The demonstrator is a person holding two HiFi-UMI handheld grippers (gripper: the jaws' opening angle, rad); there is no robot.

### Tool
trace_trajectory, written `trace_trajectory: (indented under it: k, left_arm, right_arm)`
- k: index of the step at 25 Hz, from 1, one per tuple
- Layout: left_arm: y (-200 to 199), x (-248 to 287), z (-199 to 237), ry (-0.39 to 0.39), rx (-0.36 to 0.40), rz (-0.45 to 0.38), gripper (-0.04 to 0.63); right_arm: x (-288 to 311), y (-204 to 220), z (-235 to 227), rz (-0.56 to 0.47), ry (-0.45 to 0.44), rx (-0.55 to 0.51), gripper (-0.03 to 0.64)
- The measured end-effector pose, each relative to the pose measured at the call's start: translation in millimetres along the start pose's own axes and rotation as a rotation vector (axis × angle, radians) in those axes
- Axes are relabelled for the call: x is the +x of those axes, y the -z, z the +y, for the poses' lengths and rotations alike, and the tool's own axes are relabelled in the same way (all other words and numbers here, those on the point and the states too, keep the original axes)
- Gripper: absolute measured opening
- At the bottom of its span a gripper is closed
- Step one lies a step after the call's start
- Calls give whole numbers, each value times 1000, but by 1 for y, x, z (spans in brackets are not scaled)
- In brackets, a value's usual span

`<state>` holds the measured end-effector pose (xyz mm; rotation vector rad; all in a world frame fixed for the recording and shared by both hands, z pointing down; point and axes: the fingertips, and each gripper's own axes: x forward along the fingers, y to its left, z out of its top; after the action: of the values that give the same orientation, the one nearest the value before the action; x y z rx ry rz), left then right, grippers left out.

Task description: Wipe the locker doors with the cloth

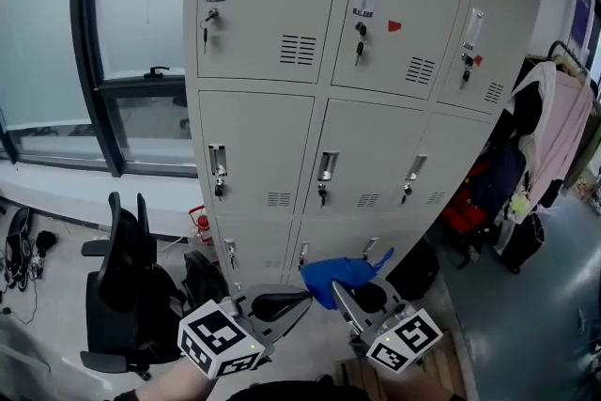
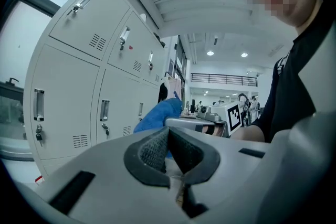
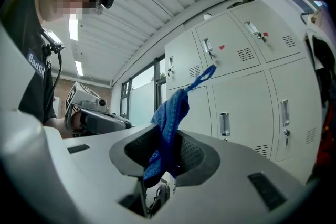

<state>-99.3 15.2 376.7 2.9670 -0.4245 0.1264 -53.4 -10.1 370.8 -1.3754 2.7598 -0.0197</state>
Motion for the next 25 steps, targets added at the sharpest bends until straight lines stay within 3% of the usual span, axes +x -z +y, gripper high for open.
trace_trajectory:
  k: [9, 25]
  left_arm:
    - [-3, 5, -2, -7, 14, 13, 6]
    - [0, 0, -9, 11, 6, 11, 6]
  right_arm:
    - [-2, 1, 4, -1, -25, 32, 92]
    - [-4, 14, 7, 11, 9, 52, 92]
